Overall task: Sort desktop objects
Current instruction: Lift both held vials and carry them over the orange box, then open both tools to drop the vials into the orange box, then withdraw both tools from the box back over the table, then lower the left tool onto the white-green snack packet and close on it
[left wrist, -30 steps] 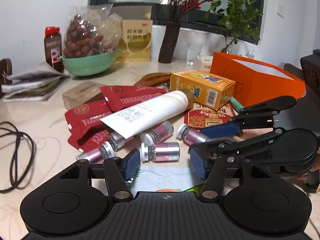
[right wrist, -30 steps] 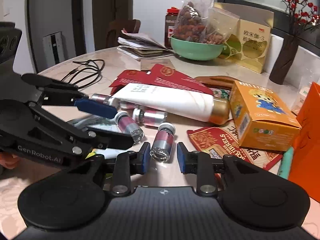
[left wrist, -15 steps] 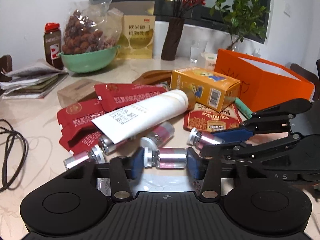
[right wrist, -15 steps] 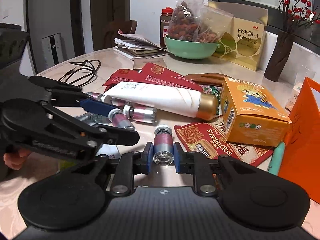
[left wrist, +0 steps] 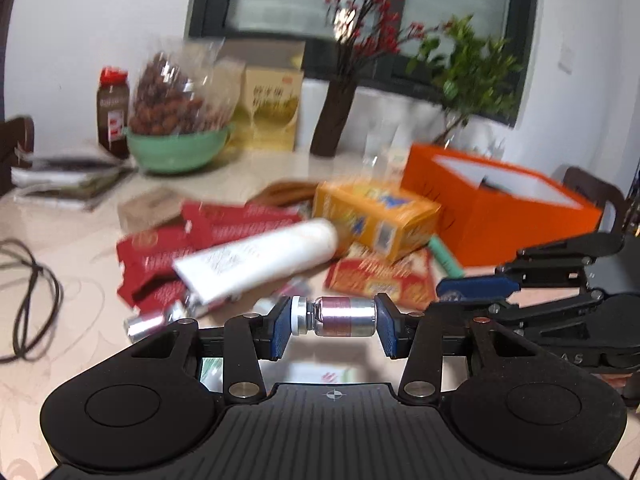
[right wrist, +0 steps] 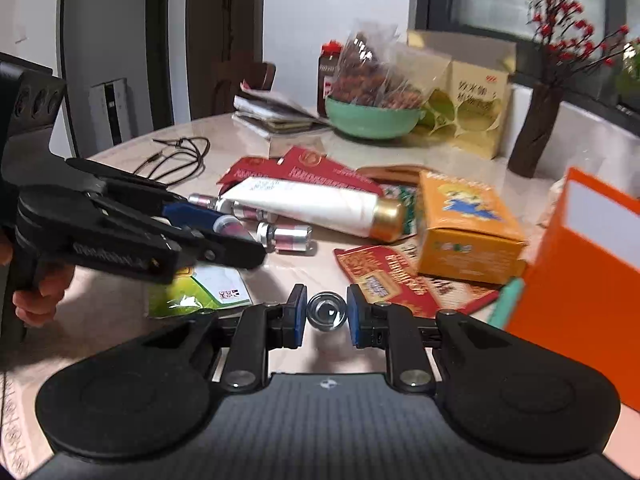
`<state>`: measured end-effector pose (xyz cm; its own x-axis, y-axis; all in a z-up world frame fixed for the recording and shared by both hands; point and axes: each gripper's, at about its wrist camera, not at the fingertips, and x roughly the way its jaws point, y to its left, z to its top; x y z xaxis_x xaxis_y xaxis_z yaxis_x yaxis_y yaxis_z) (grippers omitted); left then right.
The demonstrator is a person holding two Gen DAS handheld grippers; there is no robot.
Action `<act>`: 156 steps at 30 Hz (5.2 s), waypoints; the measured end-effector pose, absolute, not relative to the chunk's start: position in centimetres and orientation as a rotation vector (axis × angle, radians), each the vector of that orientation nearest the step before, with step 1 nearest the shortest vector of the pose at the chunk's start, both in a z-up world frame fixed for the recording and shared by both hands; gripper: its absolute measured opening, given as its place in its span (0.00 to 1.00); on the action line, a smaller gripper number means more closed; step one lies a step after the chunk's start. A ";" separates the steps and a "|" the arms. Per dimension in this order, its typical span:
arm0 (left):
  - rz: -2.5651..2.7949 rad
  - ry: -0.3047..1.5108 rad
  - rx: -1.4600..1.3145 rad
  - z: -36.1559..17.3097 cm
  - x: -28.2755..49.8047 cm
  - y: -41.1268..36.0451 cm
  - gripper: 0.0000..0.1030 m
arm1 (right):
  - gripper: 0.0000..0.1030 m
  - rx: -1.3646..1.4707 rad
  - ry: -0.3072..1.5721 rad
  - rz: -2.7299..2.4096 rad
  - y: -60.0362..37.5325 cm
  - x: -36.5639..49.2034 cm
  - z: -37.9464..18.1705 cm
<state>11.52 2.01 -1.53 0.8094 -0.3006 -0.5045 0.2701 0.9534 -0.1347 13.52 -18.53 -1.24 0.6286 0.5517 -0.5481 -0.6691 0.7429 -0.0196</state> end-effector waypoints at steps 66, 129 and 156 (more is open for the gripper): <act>-0.449 0.571 -0.146 2.3 26.1 -23.6 1.00 | 0.98 -0.005 0.509 0.068 -42.2 23.0 3.8; -0.161 0.659 -0.032 -5.1 10.2 7.3 0.80 | 0.78 -0.199 0.642 0.857 -10.4 10.5 -4.4; -0.197 0.636 -0.135 -4.8 9.9 7.1 0.48 | 0.63 -0.296 0.635 0.901 -9.5 12.8 -4.3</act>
<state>9.92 7.09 -4.78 0.7868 -0.2231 -0.5755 0.1405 0.9727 -0.1849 12.79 -9.47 -4.32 0.4559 0.6332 -0.6255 -0.8018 0.5973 0.0204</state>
